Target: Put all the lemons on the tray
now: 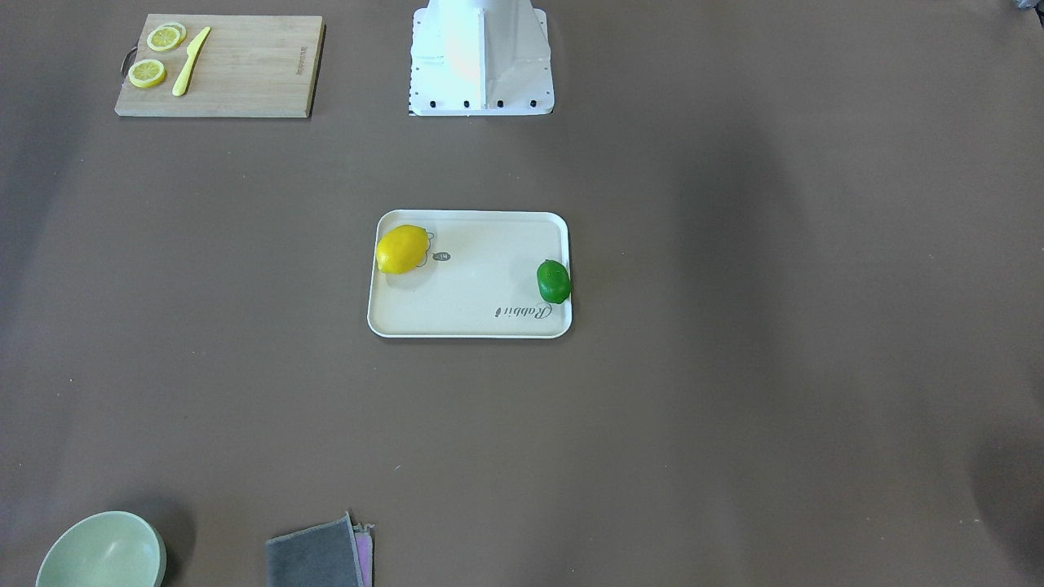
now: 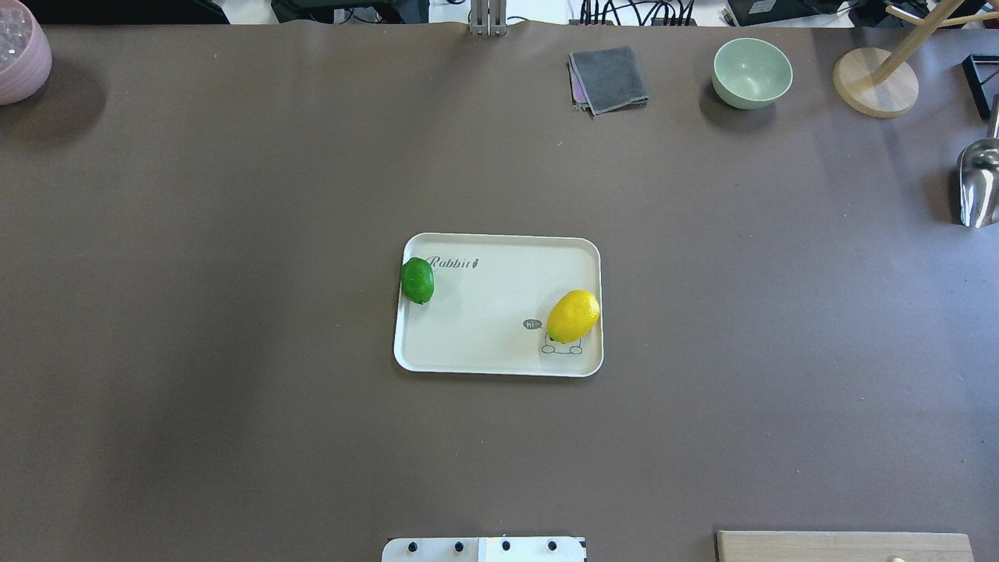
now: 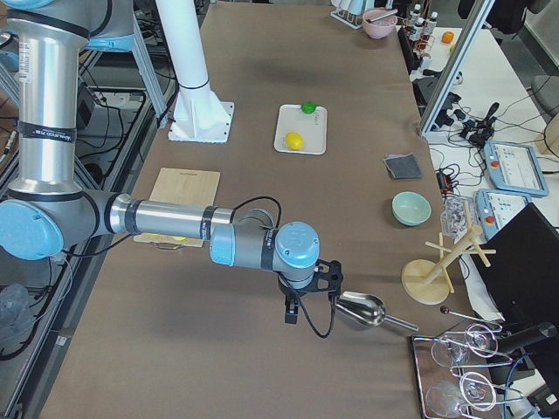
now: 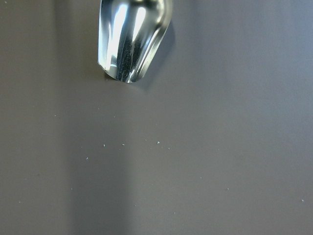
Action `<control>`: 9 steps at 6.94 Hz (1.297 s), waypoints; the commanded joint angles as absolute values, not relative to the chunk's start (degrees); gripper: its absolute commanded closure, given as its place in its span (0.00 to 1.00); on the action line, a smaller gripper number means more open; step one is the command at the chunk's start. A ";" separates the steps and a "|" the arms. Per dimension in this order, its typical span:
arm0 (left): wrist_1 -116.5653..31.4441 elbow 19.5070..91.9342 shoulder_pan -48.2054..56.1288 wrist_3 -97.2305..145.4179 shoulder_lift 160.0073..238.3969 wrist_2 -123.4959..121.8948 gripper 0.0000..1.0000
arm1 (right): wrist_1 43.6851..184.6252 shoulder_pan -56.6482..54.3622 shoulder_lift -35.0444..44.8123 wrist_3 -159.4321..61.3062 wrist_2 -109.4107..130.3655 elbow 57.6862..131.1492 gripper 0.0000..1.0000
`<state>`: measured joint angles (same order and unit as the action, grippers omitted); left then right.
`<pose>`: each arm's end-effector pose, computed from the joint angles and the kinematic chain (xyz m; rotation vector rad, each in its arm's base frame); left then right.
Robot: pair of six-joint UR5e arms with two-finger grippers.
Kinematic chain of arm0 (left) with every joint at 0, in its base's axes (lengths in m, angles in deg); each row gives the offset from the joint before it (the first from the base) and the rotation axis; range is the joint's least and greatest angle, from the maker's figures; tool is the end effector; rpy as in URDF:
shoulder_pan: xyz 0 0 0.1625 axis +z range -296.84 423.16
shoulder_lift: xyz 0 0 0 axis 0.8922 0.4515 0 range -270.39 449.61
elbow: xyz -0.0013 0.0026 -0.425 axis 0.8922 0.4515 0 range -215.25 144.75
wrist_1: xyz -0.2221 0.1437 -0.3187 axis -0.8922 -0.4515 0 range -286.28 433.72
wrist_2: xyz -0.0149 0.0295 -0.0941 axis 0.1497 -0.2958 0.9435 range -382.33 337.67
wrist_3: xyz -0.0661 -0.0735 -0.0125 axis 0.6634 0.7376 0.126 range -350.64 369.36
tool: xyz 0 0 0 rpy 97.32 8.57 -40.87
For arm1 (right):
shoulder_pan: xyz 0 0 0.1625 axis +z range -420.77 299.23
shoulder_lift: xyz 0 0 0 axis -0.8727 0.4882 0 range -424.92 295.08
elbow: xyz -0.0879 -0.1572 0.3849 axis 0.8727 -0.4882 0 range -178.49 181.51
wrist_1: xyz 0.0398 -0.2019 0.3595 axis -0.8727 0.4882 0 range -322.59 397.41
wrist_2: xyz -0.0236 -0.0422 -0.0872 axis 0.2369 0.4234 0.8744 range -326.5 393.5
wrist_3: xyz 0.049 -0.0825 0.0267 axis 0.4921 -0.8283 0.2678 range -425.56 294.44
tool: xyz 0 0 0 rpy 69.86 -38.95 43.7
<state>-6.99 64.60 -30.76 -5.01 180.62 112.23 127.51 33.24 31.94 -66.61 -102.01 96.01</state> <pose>-0.0970 -0.4887 0.5818 0.1495 0.7650 0.1838 0.0928 -0.4322 0.6746 -0.0056 -0.7954 0.0661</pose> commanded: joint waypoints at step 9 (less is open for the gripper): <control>-7.05 64.86 -30.62 -5.05 180.66 112.31 0.02 | 127.50 31.34 31.93 -66.18 -102.20 96.17 0.00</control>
